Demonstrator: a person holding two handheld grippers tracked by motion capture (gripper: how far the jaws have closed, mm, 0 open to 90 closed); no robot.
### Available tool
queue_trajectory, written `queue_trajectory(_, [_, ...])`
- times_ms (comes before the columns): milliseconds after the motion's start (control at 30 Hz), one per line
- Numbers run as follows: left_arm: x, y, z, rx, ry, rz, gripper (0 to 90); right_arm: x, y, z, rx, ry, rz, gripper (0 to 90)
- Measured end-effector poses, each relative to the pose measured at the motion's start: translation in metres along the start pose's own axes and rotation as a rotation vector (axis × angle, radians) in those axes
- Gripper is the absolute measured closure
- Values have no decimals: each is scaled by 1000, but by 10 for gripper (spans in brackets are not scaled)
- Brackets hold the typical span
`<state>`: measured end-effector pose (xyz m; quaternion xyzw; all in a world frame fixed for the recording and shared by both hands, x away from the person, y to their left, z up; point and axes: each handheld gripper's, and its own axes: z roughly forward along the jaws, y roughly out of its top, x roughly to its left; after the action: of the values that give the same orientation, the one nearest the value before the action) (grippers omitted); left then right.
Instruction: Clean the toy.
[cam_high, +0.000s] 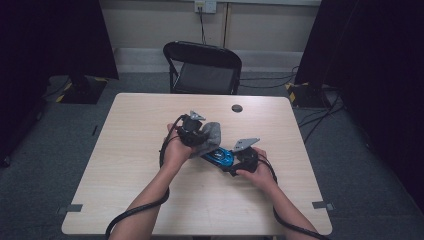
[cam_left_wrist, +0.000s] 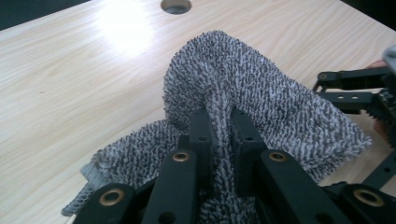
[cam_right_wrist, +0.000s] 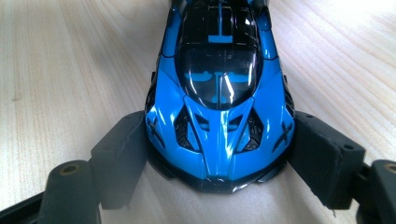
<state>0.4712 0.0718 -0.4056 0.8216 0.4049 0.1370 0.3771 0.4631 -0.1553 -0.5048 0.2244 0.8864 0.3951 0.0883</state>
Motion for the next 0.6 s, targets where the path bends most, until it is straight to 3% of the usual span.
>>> queue_trajectory(200, [-15, 2, 9, 8, -28, 23, 818, 0, 0, 0, -1, -1, -1, 236])
queue_trajectory(500, [-46, 1, 33, 55, -32, 119, 818, 0, 0, 0, 0, -2, -1, 235])
queue_trajectory(600, [-57, -4, 46, 93, -32, 152, 818, 0, 0, 0, 0, -2, -1, 236])
